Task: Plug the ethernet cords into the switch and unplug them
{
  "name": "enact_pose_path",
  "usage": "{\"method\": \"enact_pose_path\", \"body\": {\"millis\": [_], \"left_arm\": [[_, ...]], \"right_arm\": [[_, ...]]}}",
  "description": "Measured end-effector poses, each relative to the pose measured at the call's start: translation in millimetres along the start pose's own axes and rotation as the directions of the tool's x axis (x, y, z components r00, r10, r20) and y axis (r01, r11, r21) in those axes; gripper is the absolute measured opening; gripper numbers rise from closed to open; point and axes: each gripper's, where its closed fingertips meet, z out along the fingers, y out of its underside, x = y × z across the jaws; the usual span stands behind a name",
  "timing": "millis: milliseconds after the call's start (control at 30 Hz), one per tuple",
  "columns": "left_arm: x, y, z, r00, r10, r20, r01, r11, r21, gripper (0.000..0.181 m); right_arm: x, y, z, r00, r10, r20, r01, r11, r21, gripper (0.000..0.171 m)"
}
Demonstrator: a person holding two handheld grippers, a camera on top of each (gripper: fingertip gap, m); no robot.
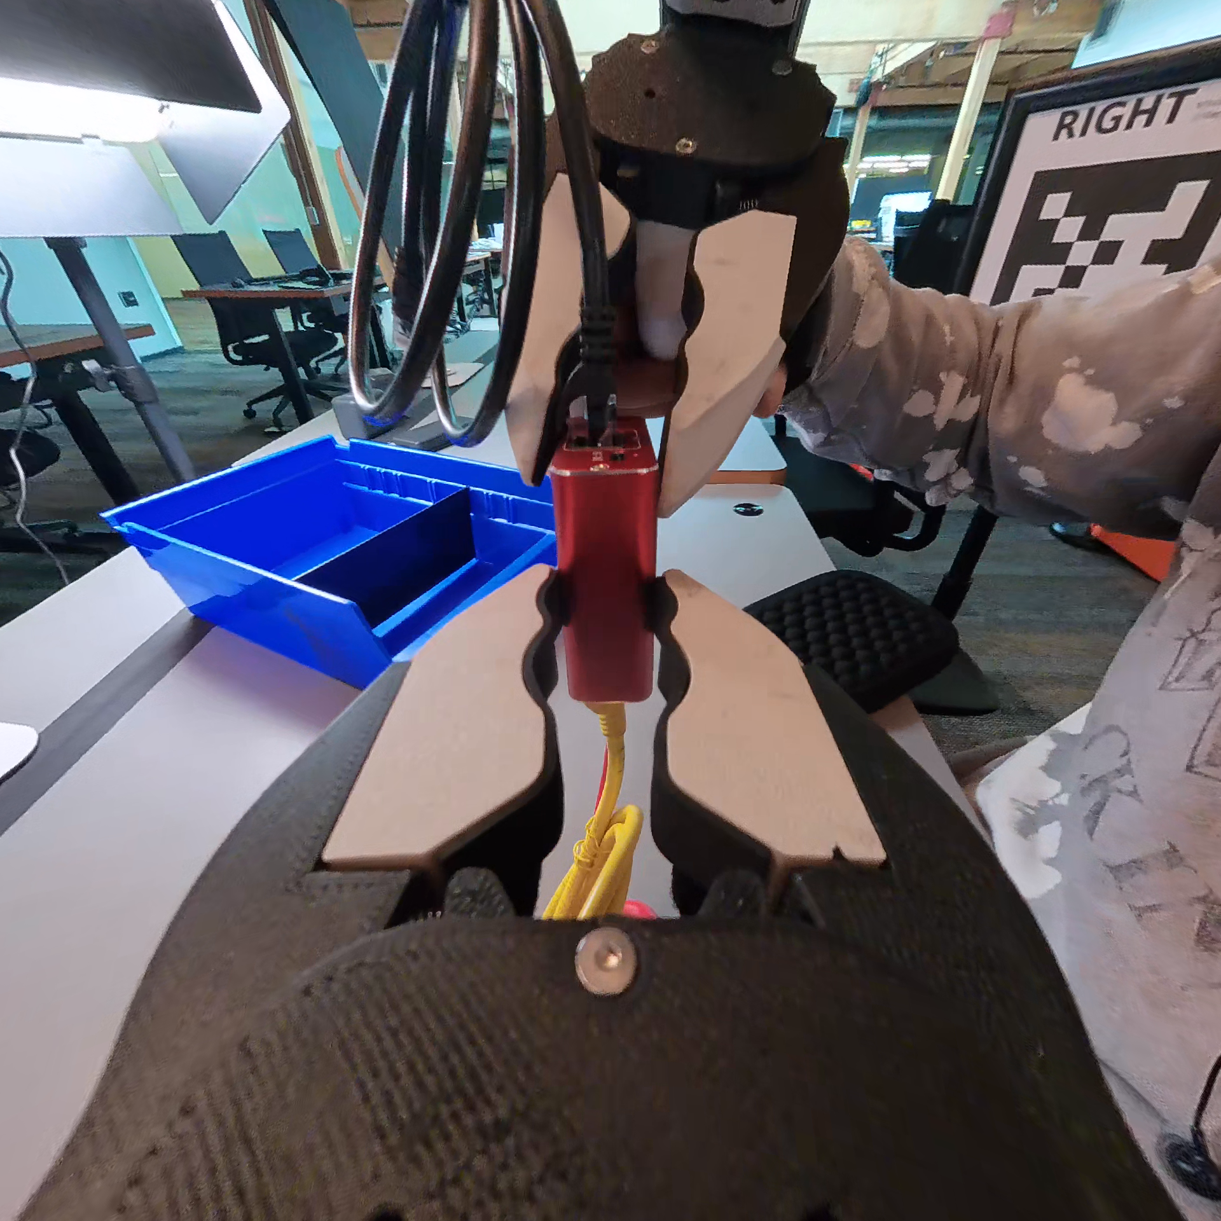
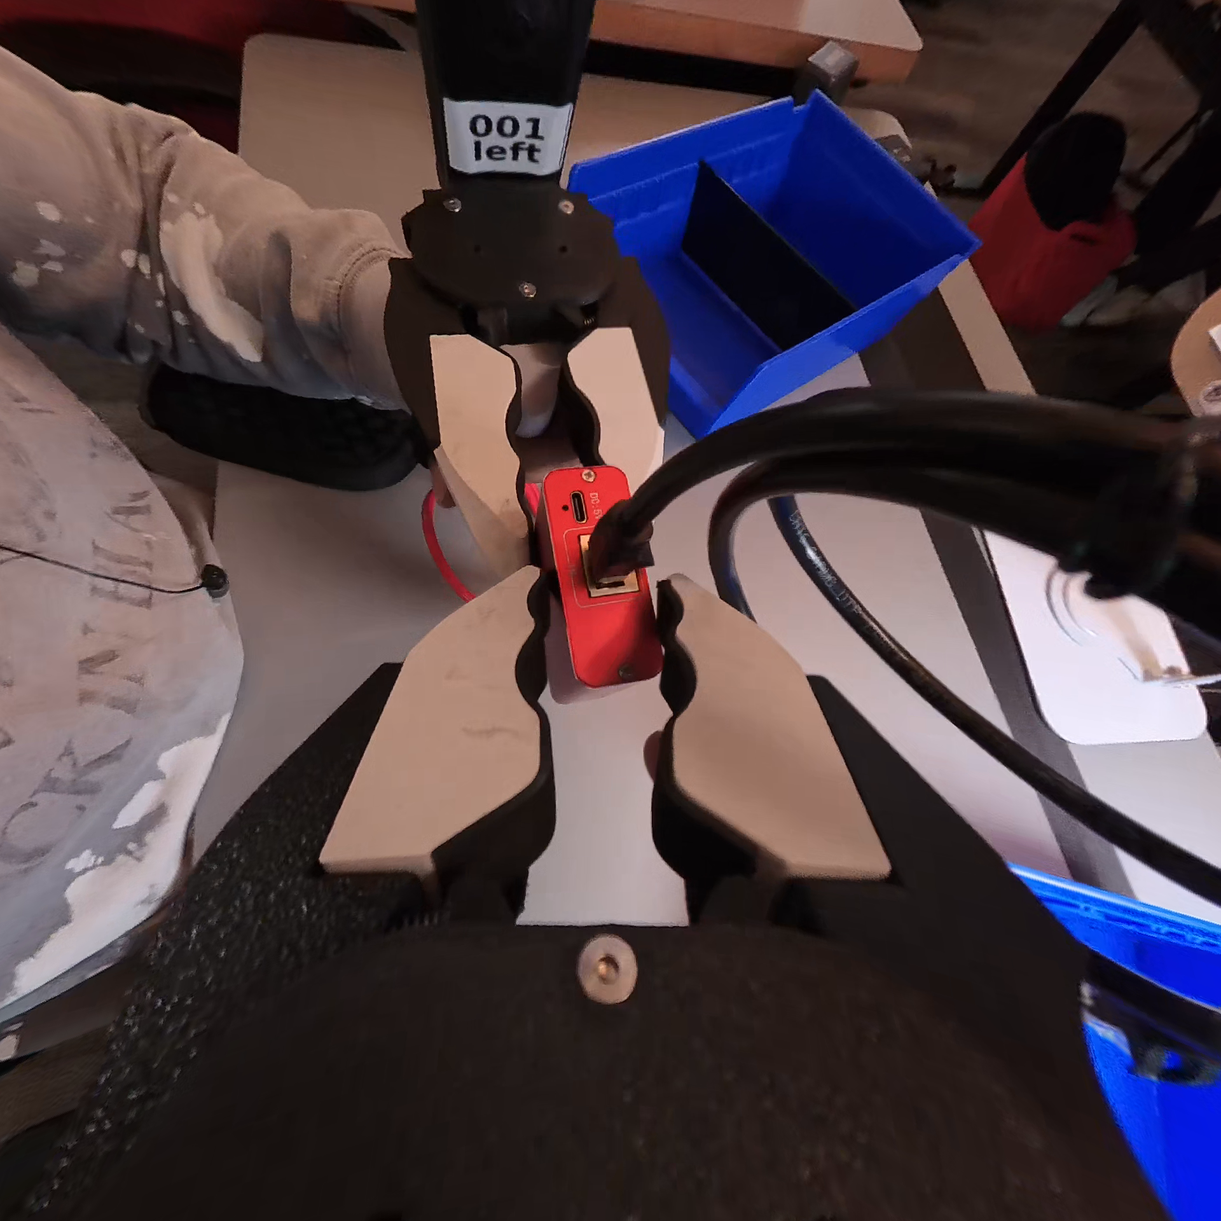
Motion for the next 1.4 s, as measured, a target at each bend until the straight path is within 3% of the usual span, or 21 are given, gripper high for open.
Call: {"method": "enact_pose_path", "body": {"millis": [100,267,467,600,800,933,1067,1233,1400], "left_arm": [[1.2,-10.0,-9.7,0.999,0.02,0.029,-0.019,1.0,-0.011,0.032],[-19.8,-33.4,-54.1,0.96,0.117,0.255,-0.122,0.992,0.004,0.049],[-43.7,-5.6,-91.2,0.907,0.01,0.422,-0.023,0.999,0.024,0.052],[-47.7,10.7,-95.6,0.894,-0.046,0.445,0.041,0.999,0.021,0.051],[-45.5,27.1,-84.5,0.896,-0.025,0.443,0.047,0.998,-0.039,0.052],[-46.3,40.4,-80.8,0.895,-0.015,0.445,0.054,0.996,-0.075,0.053],[-49.4,51.0,-78.0,0.901,-0.048,0.43,0.092,0.992,-0.083,0.052],[-52.1,62.6,-74.3,0.903,-0.058,0.425,0.115,0.987,-0.109,0.052],[-49.9,71.3,-70.1,0.909,-0.046,0.415,0.113,0.984,-0.139,0.051]], "right_arm": [[1.5,-9.5,-17.8,1.0,0.006,0.004,-0.006,1.0,-0.021,0.028],[58.9,-38.3,-91.9,0.987,0.034,-0.157,-0.042,0.998,-0.043,0.027],[155.9,-43.5,-182.2,0.899,0.07,-0.433,-0.142,0.98,-0.137,0.027],[213.0,-17.8,-208.8,0.819,0.072,-0.569,-0.199,0.966,-0.163,0.027],[279.1,47.6,-181.3,0.72,0.14,-0.679,-0.21,0.977,-0.022,0.027],[297.7,131.1,-131.8,0.708,0.226,-0.669,-0.322,0.947,-0.021,0.027],[295.8,189.8,-84.0,0.718,0.425,-0.551,-0.515,0.857,-0.009,0.027],[294.0,206.8,-53.1,0.635,0.668,-0.387,-0.73,0.683,-0.018,0.027],[291.4,243.8,-26.4,0.58,0.721,-0.379,-0.809,0.566,-0.159,0.027]]}}
